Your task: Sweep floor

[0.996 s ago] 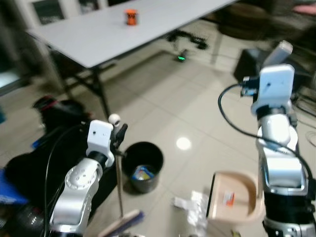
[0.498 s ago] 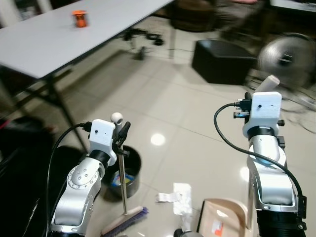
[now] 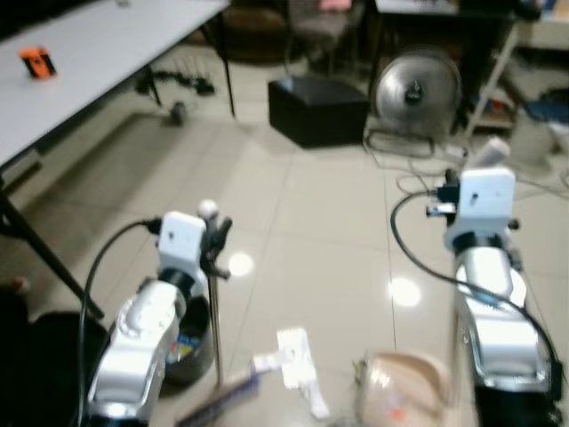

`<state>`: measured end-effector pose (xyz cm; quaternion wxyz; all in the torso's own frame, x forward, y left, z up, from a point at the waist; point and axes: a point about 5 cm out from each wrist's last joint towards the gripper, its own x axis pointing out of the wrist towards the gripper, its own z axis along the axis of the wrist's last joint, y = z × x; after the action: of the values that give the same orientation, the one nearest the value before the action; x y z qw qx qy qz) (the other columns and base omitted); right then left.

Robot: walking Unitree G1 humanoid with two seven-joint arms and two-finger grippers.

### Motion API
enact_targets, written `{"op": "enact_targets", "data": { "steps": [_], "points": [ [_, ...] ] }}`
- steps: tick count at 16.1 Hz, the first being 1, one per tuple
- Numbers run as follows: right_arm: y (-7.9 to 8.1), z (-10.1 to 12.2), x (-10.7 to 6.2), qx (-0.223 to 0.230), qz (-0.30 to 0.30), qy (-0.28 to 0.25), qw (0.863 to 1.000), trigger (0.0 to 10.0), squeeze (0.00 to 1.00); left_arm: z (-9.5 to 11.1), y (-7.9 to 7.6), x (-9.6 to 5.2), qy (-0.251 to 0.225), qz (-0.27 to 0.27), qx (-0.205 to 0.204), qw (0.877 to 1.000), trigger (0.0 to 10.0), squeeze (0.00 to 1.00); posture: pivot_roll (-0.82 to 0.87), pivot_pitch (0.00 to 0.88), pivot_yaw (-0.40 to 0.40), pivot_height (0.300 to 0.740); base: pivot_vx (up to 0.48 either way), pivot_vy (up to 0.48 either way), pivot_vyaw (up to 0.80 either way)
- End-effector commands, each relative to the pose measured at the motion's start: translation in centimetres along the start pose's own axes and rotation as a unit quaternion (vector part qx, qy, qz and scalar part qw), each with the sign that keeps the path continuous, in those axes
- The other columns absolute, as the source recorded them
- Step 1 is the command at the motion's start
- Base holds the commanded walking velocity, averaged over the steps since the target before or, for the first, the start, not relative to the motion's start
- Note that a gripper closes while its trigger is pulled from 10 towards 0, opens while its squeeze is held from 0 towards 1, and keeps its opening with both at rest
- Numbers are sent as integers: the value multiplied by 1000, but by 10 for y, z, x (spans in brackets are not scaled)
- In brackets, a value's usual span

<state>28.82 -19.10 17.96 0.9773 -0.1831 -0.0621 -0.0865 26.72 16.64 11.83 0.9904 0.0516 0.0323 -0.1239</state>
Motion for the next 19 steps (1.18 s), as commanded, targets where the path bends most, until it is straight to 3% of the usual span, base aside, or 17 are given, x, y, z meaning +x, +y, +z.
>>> {"op": "enact_targets", "data": {
  "steps": [1,4,8,9,10,14,16,19],
  "points": [
    [-6,11,0,-34,0,-33,999,10000,0,9,1,2,-16,-1,15,1000,10000,0,23,0,21,740,0,0,-800],
    [-20,21,6,-45,-8,-62,997,10000,0,11,9,3,-17,11,24,1000,10000,0,24,0,20,740,0,0,-800],
    [-19,19,8,12,-27,-54,998,10000,0,15,18,4,-23,42,20,999,10000,0,25,0,25,740,0,0,-800],
    [-16,17,8,28,-24,-49,998,10000,0,15,20,5,-24,54,16,998,10000,0,32,0,24,740,0,0,-800],
    [-9,12,7,79,2,-28,997,10000,0,16,24,5,-27,79,5,997,10000,0,35,0,22,740,0,0,-494],
    [8,10,2,118,51,-32,991,10000,0,16,26,0,-26,92,-1,995,10000,0,45,0,17,740,0,0,0],
    [15,14,1,120,72,-42,989,10000,0,18,28,-1,-34,107,7,994,10000,0,50,0,17,740,0,0,0],
    [32,14,4,78,120,-48,989,10000,0,22,32,0,-38,120,21,992,10000,0,53,0,16,740,0,0,533]
  ]
}}
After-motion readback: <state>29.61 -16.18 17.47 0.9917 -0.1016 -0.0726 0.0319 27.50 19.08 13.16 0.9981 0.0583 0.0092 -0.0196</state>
